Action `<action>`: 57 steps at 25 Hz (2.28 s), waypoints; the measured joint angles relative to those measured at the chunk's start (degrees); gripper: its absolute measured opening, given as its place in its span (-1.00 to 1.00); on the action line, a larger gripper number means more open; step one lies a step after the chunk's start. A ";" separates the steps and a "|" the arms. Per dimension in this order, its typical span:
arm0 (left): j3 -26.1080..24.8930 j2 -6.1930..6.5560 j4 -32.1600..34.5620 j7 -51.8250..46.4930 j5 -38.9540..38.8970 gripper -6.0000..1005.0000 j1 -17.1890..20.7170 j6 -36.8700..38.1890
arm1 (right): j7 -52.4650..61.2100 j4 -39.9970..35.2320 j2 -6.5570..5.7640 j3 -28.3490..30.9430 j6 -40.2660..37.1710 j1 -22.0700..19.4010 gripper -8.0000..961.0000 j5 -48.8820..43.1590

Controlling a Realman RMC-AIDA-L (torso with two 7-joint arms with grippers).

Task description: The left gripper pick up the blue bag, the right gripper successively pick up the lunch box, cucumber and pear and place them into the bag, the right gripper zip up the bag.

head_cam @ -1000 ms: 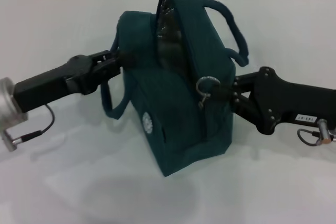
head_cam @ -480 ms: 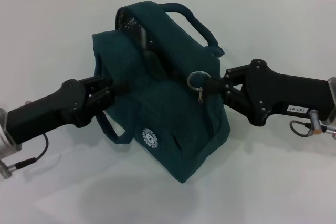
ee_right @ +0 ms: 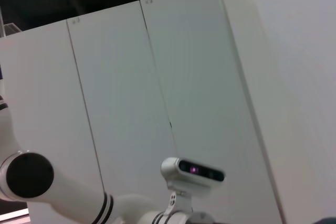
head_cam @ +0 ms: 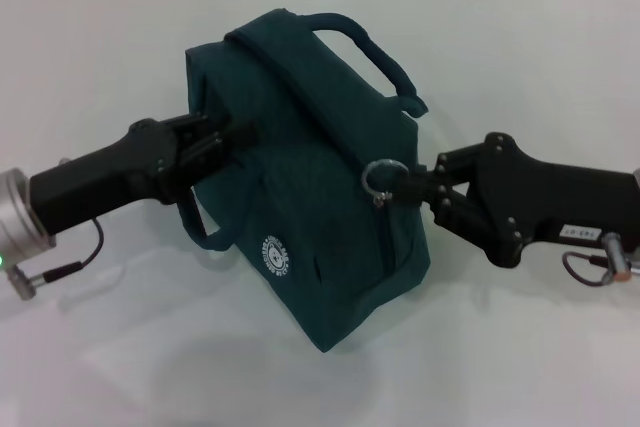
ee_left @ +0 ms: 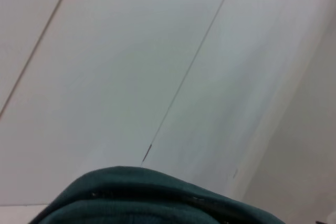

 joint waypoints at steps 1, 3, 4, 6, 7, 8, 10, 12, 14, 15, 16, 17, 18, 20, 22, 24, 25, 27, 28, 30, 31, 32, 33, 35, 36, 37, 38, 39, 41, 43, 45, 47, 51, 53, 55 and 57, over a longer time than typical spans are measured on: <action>0.00 0.12 0.00 0.01 0.18 -0.44 -0.45 -0.14 | -0.04 0.00 0.00 -0.07 -0.03 -0.34 -0.95 -0.02; 0.11 0.37 0.00 0.08 0.49 -0.44 -1.43 -0.38 | -0.19 0.00 -0.01 -0.65 -0.07 -0.70 -0.95 -0.07; 0.18 0.45 0.00 0.11 0.64 -0.44 -1.77 -0.46 | -0.26 0.00 -0.01 -0.92 -0.08 -0.75 -0.95 -0.10; 0.34 0.66 0.00 0.24 1.09 -0.43 -2.69 -0.61 | -0.78 -0.02 -0.01 -1.79 -0.09 -0.80 -0.95 -0.16; 0.42 0.73 0.01 0.36 1.46 -0.43 -3.21 -0.62 | -1.40 -0.02 0.04 -2.18 -0.09 -0.83 -0.95 -0.20; 0.46 0.78 0.02 0.43 1.80 -0.43 -3.64 -0.63 | -1.61 -0.02 0.06 -2.22 -0.08 -0.85 -0.95 -0.21; 0.56 0.82 0.04 0.54 2.64 -0.43 -4.64 -0.63 | -2.37 -0.02 0.13 -2.22 -0.06 -0.94 -0.95 -0.22; 0.59 0.82 0.04 0.58 3.85 -0.43 -5.88 -0.62 | -3.47 -0.02 0.30 -2.23 0.20 -1.02 -0.95 -0.09; 0.61 0.83 0.05 0.59 4.91 -0.42 -7.02 -0.60 | -4.50 -0.01 0.48 -2.24 0.85 -1.06 -0.95 0.30; 0.61 0.82 0.07 0.59 5.53 -0.42 -7.70 -0.60 | -4.94 -0.01 0.51 -2.26 1.15 -1.07 -0.95 0.55; 0.62 0.82 0.08 0.59 6.08 -0.42 -8.37 -0.58 | -5.32 0.00 0.54 -2.31 1.46 -1.07 -0.95 0.82; 0.62 0.83 0.08 0.60 6.82 -0.42 -9.06 -0.54 | -5.46 0.00 0.54 -2.34 1.62 -1.05 -0.95 0.97; 0.62 0.88 0.08 0.60 7.44 -0.42 -9.70 -0.50 | -5.62 0.00 0.54 -2.37 1.74 -0.92 -0.95 1.03; 0.62 0.97 0.07 0.61 8.30 -0.42 -10.65 -0.41 | -5.93 -0.01 0.54 -2.39 1.90 -0.56 -0.95 1.06; 0.62 0.99 0.16 0.62 8.57 -0.41 -11.19 -0.40 | -6.16 -0.25 0.53 -2.40 2.30 -0.39 -0.95 1.08; 0.62 1.02 0.48 0.84 8.52 -0.41 -11.40 -0.35 | -6.18 -0.47 0.52 -2.40 2.60 -0.15 -0.95 1.10; 0.61 1.07 0.62 1.04 8.44 -0.41 -11.48 -0.28 | -6.18 -0.49 0.52 -2.40 2.66 -0.02 -0.95 1.11; 0.55 1.25 0.75 1.38 8.35 -0.41 -11.83 -0.10 | -6.20 -0.51 0.52 -2.42 2.79 0.26 -0.95 1.12; 0.52 1.34 0.78 1.49 8.33 -0.40 -12.05 0.02 | -6.20 -0.53 0.52 -2.47 2.92 0.34 -0.95 1.13; 0.52 1.50 0.80 1.79 8.28 -0.40 -12.65 0.44 | -6.20 -0.57 0.52 -2.84 3.45 0.71 -0.95 1.15; 0.53 1.55 0.81 2.00 8.27 -0.40 -12.83 0.58 | -6.20 -0.57 0.52 -3.18 3.70 0.92 -0.95 1.16; 0.51 1.58 0.80 2.52 8.26 -0.40 -13.07 0.85 | -6.20 -0.57 0.52 -3.42 3.99 1.11 -0.95 1.17; 0.43 1.61 0.80 3.01 8.25 -0.40 -13.23 1.01 | -6.21 -0.57 0.52 -3.60 4.17 1.23 -0.95 1.17; 0.28 1.62 0.80 3.84 8.01 -0.39 -13.48 1.34 | -6.21 -0.58 0.52 -3.81 4.53 1.27 -0.95 1.17; 0.25 1.62 0.80 4.12 7.74 -0.39 -13.53 1.41 | -6.21 -0.58 0.52 -3.83 4.59 1.28 -0.95 1.17; 0.22 1.65 0.82 4.41 7.23 -0.39 -13.52 1.43 | -6.21 -0.57 0.52 -3.83 4.67 1.28 -0.95 1.17; 0.20 1.68 0.83 4.60 6.80 -0.39 -13.44 1.43 | -6.21 -0.54 0.52 -3.83 4.75 1.28 -0.95 1.17; 0.17 1.74 0.86 4.91 6.19 -0.39 -13.28 1.41 | -6.21 -0.52 0.52 -3.83 4.84 1.29 -0.95 1.18; 0.10 1.82 0.88 5.56 5.03 -0.39 -12.83 1.24 | -6.21 -0.43 0.52 -3.83 4.86 1.30 -0.95 1.20; 0.06 1.83 0.89 6.19 3.90 -0.32 -12.20 1.10 | -6.20 -0.35 0.52 -3.82 4.87 1.30 -0.95 1.41; 0.06 1.90 0.94 6.81 2.30 -0.19 -11.44 1.10 | -6.21 -0.31 0.52 -3.81 4.85 1.30 -0.95 1.67; 0.06 2.08 1.26 7.20 0.43 -0.06 -10.45 1.51 | -6.21 -0.34 0.52 -3.81 4.65 1.30 -0.95 1.76; 0.01 2.96 2.47 7.39 -2.99 0.28 -6.69 4.79 | -6.21 -0.90 0.52 -3.80 4.26 1.36 -0.95 1.83; 0.00 3.16 2.67 7.39 -3.79 0.46 -5.64 5.60 | -6.20 -1.34 0.52 -3.80 4.18 1.59 -0.95 1.84; 0.05 3.22 2.84 7.61 -5.81 0.52 -0.65 7.53 | -6.20 -1.50 0.52 -3.74 4.15 1.86 -0.95 1.86; 0.35 2.46 2.76 8.21 -5.38 0.59 2.21 7.94 | -6.20 -1.51 0.52 -3.50 4.17 2.19 -0.95 2.02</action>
